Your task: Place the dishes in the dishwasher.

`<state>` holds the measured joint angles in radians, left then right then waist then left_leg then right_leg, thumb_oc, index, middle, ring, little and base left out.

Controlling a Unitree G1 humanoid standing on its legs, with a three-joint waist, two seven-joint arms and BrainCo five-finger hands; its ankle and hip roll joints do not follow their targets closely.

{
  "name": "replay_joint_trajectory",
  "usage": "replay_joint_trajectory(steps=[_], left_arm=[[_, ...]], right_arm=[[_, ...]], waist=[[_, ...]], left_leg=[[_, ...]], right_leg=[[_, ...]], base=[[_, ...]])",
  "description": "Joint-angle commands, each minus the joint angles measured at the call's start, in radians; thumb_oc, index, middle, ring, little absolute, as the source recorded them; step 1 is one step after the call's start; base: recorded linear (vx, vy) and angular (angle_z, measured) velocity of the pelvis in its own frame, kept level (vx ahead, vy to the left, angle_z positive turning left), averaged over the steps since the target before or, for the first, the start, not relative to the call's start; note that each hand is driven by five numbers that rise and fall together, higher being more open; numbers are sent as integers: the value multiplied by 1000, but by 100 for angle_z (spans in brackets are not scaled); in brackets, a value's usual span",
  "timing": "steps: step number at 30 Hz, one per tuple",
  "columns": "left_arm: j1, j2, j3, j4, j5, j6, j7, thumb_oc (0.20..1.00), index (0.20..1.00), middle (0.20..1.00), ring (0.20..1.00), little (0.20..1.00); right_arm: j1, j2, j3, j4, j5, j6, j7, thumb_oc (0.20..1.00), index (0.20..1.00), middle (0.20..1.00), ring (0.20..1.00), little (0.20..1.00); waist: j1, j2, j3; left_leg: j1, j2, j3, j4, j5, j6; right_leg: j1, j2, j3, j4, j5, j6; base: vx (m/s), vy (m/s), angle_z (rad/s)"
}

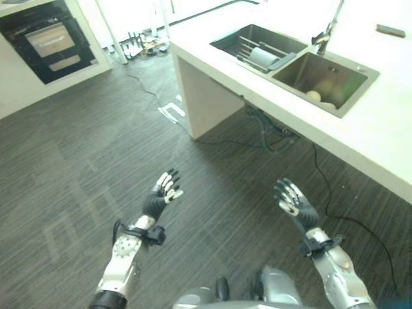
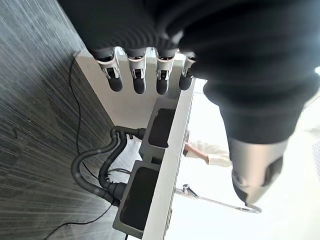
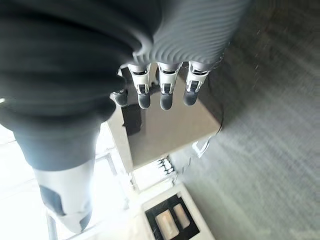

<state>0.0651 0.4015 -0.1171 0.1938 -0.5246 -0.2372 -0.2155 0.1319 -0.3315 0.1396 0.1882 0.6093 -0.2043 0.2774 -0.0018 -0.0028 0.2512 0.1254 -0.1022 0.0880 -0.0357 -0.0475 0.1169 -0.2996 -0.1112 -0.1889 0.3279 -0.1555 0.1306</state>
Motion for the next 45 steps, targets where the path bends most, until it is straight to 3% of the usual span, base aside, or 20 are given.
replay_joint_trajectory(steps=[1, 3, 8, 9, 12, 13, 17, 19, 22, 24, 25, 27, 28, 31, 32, 36, 38, 41, 43, 45], left_arm=[[23, 25, -5, -100, 28, -34, 29, 1000, 1000, 1000, 1000, 1000], [26, 11, -25, -92, 49, -48, 39, 1000, 1000, 1000, 1000, 1000], [32, 0, -31, -91, 52, -52, 17, 1000, 1000, 1000, 1000, 1000], [34, -9, -30, -97, 34, -58, 9, 1000, 1000, 1000, 1000, 1000], [30, -23, -26, -95, 25, -58, -19, 1000, 1000, 1000, 1000, 1000], [28, -26, -25, -90, 28, -63, -25, 1000, 1000, 1000, 1000, 1000], [17, -32, -40, -81, 15, -81, -11, 1000, 1000, 1000, 1000, 1000], [21, -23, -40, -92, -11, -82, 5, 1000, 1000, 1000, 1000, 1000], [21, -22, -30, -91, -4, -84, -9, 1000, 1000, 1000, 1000, 1000], [-9, -4, -45, -64, -6, -80, -28, 1000, 1000, 1000, 1000, 1000], [-40, 4, -69, -47, 13, -79, -24, 1000, 1000, 1000, 1000, 1000], [-59, 9, -81, -47, 35, -71, -6, 1000, 1000, 1000, 1000, 1000], [-61, 17, -81, -43, 35, -72, 14, 1000, 1000, 1000, 1000, 1000], [-32, 30, -37, -53, 42, -63, 26, 1000, 1000, 1000, 1000, 1000], [-28, 31, -30, -53, 46, -65, 30, 1000, 1000, 1000, 1000, 1000], [-23, 35, 8, -63, 28, -58, 97, 1000, 1000, 1000, 1000, 1000], [-17, 26, 29, -67, 12, -74, 151, 1000, 1000, 1000, 1000, 1000], [-36, 20, 44, -50, 7, -116, 210, 1000, 1000, 1000, 1000, 1000], [-39, -4, 51, -33, 22, -155, 226, 1000, 1000, 1000, 1000, 1000], [-41, -8, 59, -35, 26, -184, 226, 1000, 1000, 1000, 1000, 1000]], right_arm=[[-33, 1, -24, -33, 10, -49, 46, 1000, 1000, 1000, 1000, 1000], [-35, 9, -12, -27, 7, -48, 29, 1000, 1000, 1000, 1000, 1000], [-52, 0, -2, -19, 4, -58, -1, 1000, 1000, 1000, 1000, 1000], [-52, -15, -11, -27, -3, -43, -5, 1000, 1000, 1000, 1000, 1000], [-51, -31, -14, -11, -19, -51, -16, 1000, 1000, 1000, 1000, 1000], [-53, -33, -16, -3, -19, -55, -16, 1000, 1000, 1000, 1000, 1000], [-70, -46, -24, 21, -33, -55, -11, 1000, 1000, 1000, 1000, 1000], [-74, -56, -16, 26, -32, -62, -12, 1000, 1000, 1000, 1000, 1000], [-61, -64, -22, 24, -32, -71, -9, 1000, 1000, 1000, 1000, 1000], [-42, -63, -38, 27, -23, -69, -27, 1000, 1000, 1000, 1000, 1000], [-24, -49, -51, 28, 3, -68, -24, 1000, 1000, 1000, 1000, 1000], [-8, -34, -55, 26, -5, -75, -13, 1000, 1000, 1000, 1000, 1000], [4, -18, -59, 22, -23, -72, 7, 1000, 1000, 1000, 1000, 1000], [2, 12, -54, 16, -40, -63, 35, 1000, 1000, 1000, 1000, 1000], [-1, 15, -51, 14, -44, -59, 37, 1000, 1000, 1000, 1000, 1000], [-21, 22, -21, -14, -60, -19, 8, 1000, 1000, 1000, 1000, 1000], [-28, 16, -10, -9, -64, -3, 4, 1000, 1000, 1000, 1000, 1000], [-19, 10, -9, 28, -62, -11, -10, 1000, 1000, 1000, 1000, 1000], [-25, 12, -4, 68, -81, 7, -31, 1000, 1000, 1000, 1000, 1000], [-37, 0, 1, 122, -101, 24, -46, 1000, 1000, 1000, 1000, 1000]], waist=[[-18, -2, 7], [-21, 0, -5], [-23, -3, -26], [-29, -9, -34], [-18, -10, -22], [-14, -9, -17], [-15, 13, -6], [-6, 33, -4], [-6, 38, -5], [-32, 44, -13], [-42, 37, -13], [-44, 30, -11], [-38, 26, -10], [-3, 30, -12], [2, 32, -13], [13, 29, -14], [17, 22, -9], [-12, 13, 3], [-4, 13, -3], [-10, 3, -2]], left_leg=[[19, 26, -15, -15, -63, -37], [36, 31, 7, 4, -89, -45], [20, 30, 18, 138, -141, -66], [-12, 34, 43, 327, -181, -90], [-158, 68, 39, 607, -80, -138], [-194, 79, 32, 625, -64, -140], [-171, 178, 30, 405, -7, -155], [-154, 259, -72, 198, 73, -198], [-137, 317, -126, 132, 79, -217], [-123, 308, -65, 140, 35, -216], [-129, 276, -49, 174, 3, -201], [-134, 245, -38, 199, -26, -178], [-135, 210, -19, 212, -53, -147], [-121, 190, 73, 207, -81, -113], [-118, 190, 92, 200, -82, -108], [-89, 160, 179, 144, -84, -81], [-72, 132, 201, 118, -87, -79], [-104, 106, 143, 153, -80, -92], [-118, 106, 154, 190, -86, -99], [-139, 96, 163, 297, -136, -102]], right_leg=[[116, 2, -52, -63, 205, 32], [138, -10, -93, -87, 170, 11], [207, 8, -85, -139, 118, -30], [223, -3, -96, -127, 90, -60], [263, -2, -84, -119, 51, -106], [271, -1, -74, -116, 45, -111], [303, 0, -26, -97, 8, -97], [319, -2, 38, -96, -13, -70], [321, -43, 91, -64, -39, -42], [306, -109, 79, -31, -35, -8], [305, -155, 77, -29, -11, 17], [300, -192, 69, -29, 11, 34], [291, -225, 53, -22, 47, 36], [272, -255, -51, 26, 94, 29], [269, -252, -69, 39, 95, 29], [261, -126, -157, 87, 33, 21], [230, -91, -214, 90, 60, 24], [256, 13, -128, -17, -6, -32], [274, -2, -150, -42, -14, -45], [282, -10, -134, -81, -13, -64]], base=[[279, -45, 1], [347, -129, 3], [243, -101, 33], [234, -42, -9], [158, -2, -6], [185, 173, -16], [234, 369, -36], [266, 516, -49], [205, 502, -62], [235, 761, -48], [185, 615, 10], [136, 491, 32], [108, 465, -5], [41, 333, -41], [-13, 271, -93], [-6, 178, -77], [-9, 119, -26], [3, -51, -11], [2, -33, 54], [19, 6, 18]])
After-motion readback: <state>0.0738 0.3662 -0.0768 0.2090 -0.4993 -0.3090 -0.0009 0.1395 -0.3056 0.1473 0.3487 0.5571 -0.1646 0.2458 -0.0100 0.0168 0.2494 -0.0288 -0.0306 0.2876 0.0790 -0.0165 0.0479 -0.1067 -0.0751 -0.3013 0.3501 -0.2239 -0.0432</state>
